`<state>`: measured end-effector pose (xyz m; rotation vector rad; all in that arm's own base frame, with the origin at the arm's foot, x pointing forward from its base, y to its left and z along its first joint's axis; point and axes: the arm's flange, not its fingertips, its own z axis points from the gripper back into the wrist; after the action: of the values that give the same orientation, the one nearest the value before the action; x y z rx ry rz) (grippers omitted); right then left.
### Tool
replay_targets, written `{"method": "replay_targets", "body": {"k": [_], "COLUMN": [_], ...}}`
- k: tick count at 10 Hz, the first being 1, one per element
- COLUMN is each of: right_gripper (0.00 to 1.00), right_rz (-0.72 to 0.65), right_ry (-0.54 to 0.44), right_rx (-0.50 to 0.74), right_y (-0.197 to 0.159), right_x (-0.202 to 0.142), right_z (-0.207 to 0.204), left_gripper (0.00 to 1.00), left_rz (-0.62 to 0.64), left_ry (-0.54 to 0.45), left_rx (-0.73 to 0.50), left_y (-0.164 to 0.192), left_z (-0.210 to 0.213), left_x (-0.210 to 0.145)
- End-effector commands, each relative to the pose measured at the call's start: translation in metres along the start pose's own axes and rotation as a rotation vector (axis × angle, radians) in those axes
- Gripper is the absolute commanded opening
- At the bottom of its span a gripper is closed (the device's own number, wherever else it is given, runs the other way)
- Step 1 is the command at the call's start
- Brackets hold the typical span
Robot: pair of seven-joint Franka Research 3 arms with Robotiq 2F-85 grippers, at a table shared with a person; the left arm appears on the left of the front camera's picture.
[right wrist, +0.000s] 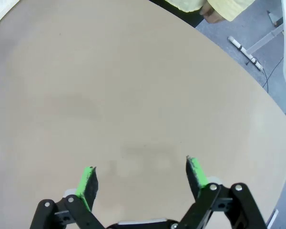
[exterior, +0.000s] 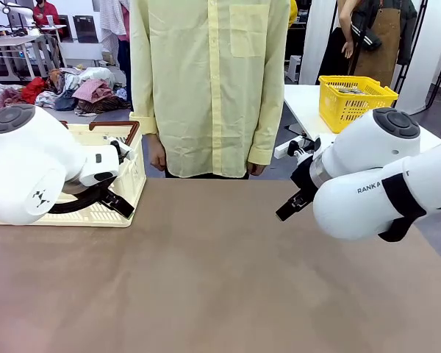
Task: Place the drinks into the Shopping basket.
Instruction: Pick up one drink and place it into the Shopping basket.
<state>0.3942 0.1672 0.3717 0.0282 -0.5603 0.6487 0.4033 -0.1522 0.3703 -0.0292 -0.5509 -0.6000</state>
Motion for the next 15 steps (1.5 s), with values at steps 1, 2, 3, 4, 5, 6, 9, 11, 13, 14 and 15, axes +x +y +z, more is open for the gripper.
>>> {"method": "replay_targets", "body": {"k": [1,2,3,4,5,6,9,11,13,14,15], "right_gripper": [1.00,1.00,1.00,1.00,1.00,1.00,1.00,1.00,1.00,1.00,1.00], "right_rz": [0.000,0.000,0.000,0.000,0.000,0.000,-0.035,-0.256,-0.375,-0.395,-0.408], "right_ry": [-0.001,-0.001,-0.001,-0.001,-0.001,-0.001,0.073,0.214,0.185,0.148,0.108], "right_rx": [0.000,0.000,0.000,0.000,0.000,0.000,0.115,0.285,0.550,0.745,0.854], "right_y": [0.000,0.000,0.000,0.000,0.000,0.000,0.000,-0.006,-0.012,-0.025,-0.044], "right_x": [0.000,0.000,0.000,0.000,0.000,0.000,0.000,0.004,0.002,-0.006,-0.018], "right_z": [0.000,0.000,0.000,0.000,0.000,0.000,0.005,0.021,0.053,0.079,0.100], "left_gripper": [1.00,1.00,1.00,1.00,1.00,1.00,1.00,1.00,1.00,1.00,1.00], "left_rz": [0.000,0.000,0.000,0.000,0.000,0.000,-0.021,0.074,0.109,0.118,0.138], "left_ry": [0.000,0.000,0.000,0.000,0.000,0.000,0.071,0.348,0.340,0.238,0.095], "left_rx": [0.000,0.000,0.000,0.000,0.000,0.000,-0.122,-0.311,-0.531,-0.700,-0.868], "left_y": [0.000,0.000,0.000,0.000,0.000,0.000,0.001,-0.007,-0.008,0.007,0.037], "left_z": [0.000,0.000,0.000,0.000,0.000,0.000,0.010,0.033,0.072,0.105,0.139], "left_x": [0.000,0.000,0.000,0.000,0.000,0.000,0.000,-0.001,-0.006,-0.013,-0.024]}}
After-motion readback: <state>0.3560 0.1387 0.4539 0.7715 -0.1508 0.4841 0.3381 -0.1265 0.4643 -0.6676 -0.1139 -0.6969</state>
